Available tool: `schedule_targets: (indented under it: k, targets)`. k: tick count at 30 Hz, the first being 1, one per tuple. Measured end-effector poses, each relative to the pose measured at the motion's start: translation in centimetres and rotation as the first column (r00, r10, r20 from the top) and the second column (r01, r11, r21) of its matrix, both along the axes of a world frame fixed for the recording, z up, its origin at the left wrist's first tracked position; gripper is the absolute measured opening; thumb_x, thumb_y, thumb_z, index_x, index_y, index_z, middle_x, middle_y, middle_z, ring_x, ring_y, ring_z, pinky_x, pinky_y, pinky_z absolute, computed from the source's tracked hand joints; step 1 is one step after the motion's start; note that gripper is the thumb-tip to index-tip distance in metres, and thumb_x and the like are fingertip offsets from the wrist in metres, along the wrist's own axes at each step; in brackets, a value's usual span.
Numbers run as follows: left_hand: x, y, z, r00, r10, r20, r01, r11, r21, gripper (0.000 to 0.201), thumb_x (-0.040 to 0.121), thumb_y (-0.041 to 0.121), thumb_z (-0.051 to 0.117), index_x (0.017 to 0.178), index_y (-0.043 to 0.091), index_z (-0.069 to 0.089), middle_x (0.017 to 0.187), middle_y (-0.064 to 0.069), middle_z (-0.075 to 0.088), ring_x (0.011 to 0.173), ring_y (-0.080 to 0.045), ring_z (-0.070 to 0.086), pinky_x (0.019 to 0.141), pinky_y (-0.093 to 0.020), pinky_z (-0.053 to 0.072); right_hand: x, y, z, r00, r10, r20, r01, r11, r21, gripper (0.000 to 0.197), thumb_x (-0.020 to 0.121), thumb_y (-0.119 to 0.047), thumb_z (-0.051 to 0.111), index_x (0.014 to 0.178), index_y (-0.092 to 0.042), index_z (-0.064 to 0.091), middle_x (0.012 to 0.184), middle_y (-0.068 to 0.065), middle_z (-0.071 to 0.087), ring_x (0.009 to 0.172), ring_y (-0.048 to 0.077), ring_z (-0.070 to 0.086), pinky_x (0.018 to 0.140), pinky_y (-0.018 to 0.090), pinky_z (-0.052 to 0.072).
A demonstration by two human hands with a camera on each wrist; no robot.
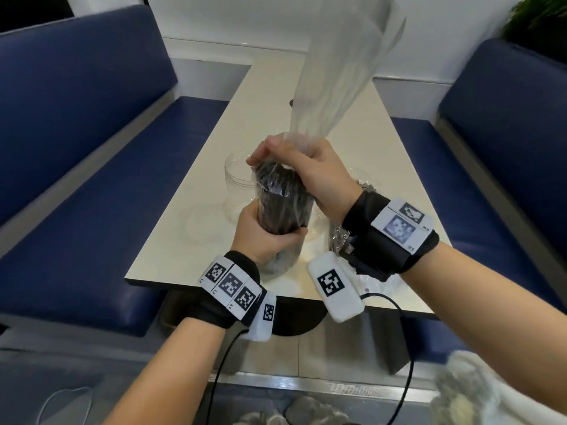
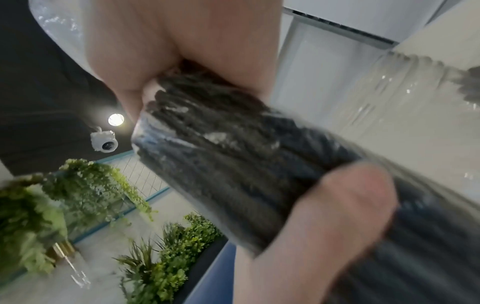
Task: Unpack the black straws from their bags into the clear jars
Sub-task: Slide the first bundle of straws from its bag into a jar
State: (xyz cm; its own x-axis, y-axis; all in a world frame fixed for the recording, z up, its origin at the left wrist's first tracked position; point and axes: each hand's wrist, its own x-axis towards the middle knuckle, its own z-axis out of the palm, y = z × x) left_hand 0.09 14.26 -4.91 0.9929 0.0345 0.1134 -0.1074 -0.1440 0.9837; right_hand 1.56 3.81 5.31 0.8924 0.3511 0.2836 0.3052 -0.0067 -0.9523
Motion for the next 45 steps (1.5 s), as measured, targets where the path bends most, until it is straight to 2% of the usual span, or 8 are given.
schedule_targets:
  k: [6,9,16,23,28,33,41,45]
  targets:
    - [0.0,-0.6,-0.9,1.0,-0.002,-0.023,0.003,0.999,0.041,0.049,0.064,-0.005,0.08,0.103,0.008,0.053,0.086,0.009,0.058,0.08,0.002,0.058,0.067,-0.006,0.048,-0.3,-0.6,-0.2,0.999,-0.022,0.039,0.031,0.969,-0.246,0.023,0.073,-0.012,0.076,0.092,-0.002,0.067,0.08,-0.004,0.065,0.078,0.002,0.062,0.071,0.009,0.049]
    - [-0.2,-0.8,-1.6,0.996,0.017,-0.087,-0.014,0.999,0.03,0.06,0.062,0.002,0.084,0.115,0.002,0.053,0.097,0.002,0.057,0.095,-0.012,0.055,0.082,-0.024,0.046,-0.1,-0.9,-0.3,0.999,-0.015,0.037,0.025,0.956,-0.291,0.03,0.067,-0.016,0.08,0.093,-0.009,0.067,0.086,-0.006,0.066,0.082,0.003,0.062,0.076,0.012,0.05]
    - [-0.5,-1.0,-2.9,0.989,0.03,-0.147,-0.021,0.998,0.06,0.058,0.06,0.008,0.086,0.111,0.005,0.058,0.097,-0.003,0.063,0.1,-0.022,0.063,0.087,-0.033,0.051,0.3,-1.3,-0.3,0.994,-0.006,0.109,0.044,0.937,-0.348,0.037,0.059,-0.02,0.078,0.093,-0.012,0.065,0.09,0.0,0.065,0.089,0.014,0.063,0.083,0.025,0.051]
    - [-0.7,-1.1,-0.5,1.0,0.001,0.005,-0.002,0.995,0.1,0.075,0.052,0.023,0.091,0.114,0.022,0.049,0.096,0.02,0.056,0.09,0.007,0.055,0.077,-0.006,0.042,0.7,-1.5,-0.6,0.993,-0.038,0.114,0.076,0.933,-0.353,0.026,0.06,-0.016,0.073,0.085,-0.015,0.064,0.082,-0.002,0.063,0.082,0.012,0.06,0.078,0.026,0.049]
    - [-0.3,-2.3,-0.6,0.998,0.051,-0.027,-0.049,0.998,0.045,0.052,0.063,0.013,0.085,0.1,0.023,0.05,0.085,0.015,0.057,0.092,-0.01,0.059,0.073,-0.012,0.045,0.5,-2.1,-0.3,0.992,-0.056,0.111,0.089,0.94,-0.331,0.03,0.06,-0.019,0.08,0.086,-0.011,0.066,0.074,-0.009,0.058,0.067,-0.004,0.053,0.064,0.008,0.042]
    - [-0.5,-1.9,-2.1,0.999,0.028,-0.047,-0.024,0.995,0.096,0.062,0.062,0.016,0.086,0.117,0.011,0.055,0.099,0.003,0.061,0.101,-0.018,0.062,0.084,-0.024,0.048,0.8,-2.4,-0.5,0.994,-0.083,0.067,0.102,0.929,-0.356,0.038,0.053,-0.032,0.08,0.085,-0.019,0.064,0.083,-0.011,0.064,0.076,-0.001,0.06,0.07,0.009,0.044]
    - [-0.5,-2.4,-0.2,0.999,0.036,0.021,-0.037,0.999,0.039,0.073,0.056,0.019,0.09,0.117,0.022,0.05,0.091,0.025,0.051,0.087,0.007,0.053,0.069,0.005,0.041,0.8,-2.3,-1.0,0.995,-0.083,0.048,0.095,0.924,-0.37,0.024,0.058,-0.029,0.077,0.078,-0.029,0.063,0.086,-0.006,0.066,0.085,0.01,0.063,0.084,0.027,0.053]
    - [-0.2,-2.6,-0.7,0.999,0.04,-0.017,-0.04,0.999,0.002,0.053,0.063,0.013,0.085,0.1,0.027,0.05,0.084,0.021,0.055,0.09,-0.008,0.058,0.066,0.001,0.043,0.9,-2.4,-0.7,0.992,-0.088,0.086,0.111,0.945,-0.307,0.03,0.059,-0.028,0.079,0.083,-0.019,0.063,0.089,-0.002,0.062,0.082,0.006,0.059,0.08,0.024,0.049]
